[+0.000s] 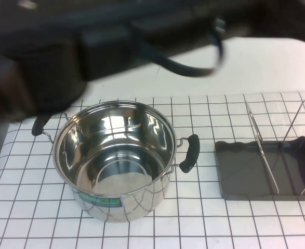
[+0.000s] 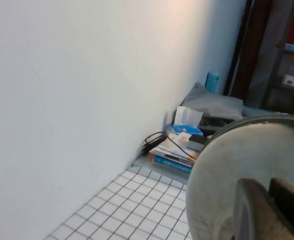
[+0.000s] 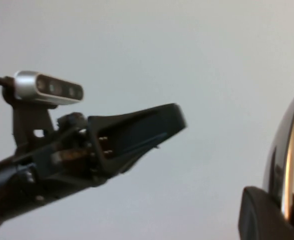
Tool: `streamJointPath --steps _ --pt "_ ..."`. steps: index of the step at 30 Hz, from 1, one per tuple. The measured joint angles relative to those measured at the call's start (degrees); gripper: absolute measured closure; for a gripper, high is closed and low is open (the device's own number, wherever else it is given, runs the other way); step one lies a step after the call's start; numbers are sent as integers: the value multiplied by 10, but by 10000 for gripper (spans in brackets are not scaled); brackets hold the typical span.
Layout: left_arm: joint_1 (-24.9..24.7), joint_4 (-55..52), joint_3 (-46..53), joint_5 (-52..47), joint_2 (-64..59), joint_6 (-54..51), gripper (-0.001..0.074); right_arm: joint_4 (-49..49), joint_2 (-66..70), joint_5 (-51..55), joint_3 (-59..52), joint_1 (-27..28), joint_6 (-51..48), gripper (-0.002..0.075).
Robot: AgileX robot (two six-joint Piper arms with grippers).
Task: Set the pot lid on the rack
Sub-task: Hand over the pot lid, then place the pot lid on the pot rack
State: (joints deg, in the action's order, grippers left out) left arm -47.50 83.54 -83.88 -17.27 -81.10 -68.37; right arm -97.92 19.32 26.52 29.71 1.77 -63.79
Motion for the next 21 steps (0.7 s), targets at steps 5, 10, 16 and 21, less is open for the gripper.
streamJointPath --steps 5,10,16,21 --pt "81 -166 -1 -135 33 191 727 0 48 21 0 0 10 711" --pt "142 -286 -1 -302 38 289 734 2 141 69 0 0 -3 711" --pt "147 -339 3 -381 44 304 735 11 263 141 45 0 -35 711" --pt "149 -348 30 -386 64 308 736 12 349 166 97 0 -61 711"
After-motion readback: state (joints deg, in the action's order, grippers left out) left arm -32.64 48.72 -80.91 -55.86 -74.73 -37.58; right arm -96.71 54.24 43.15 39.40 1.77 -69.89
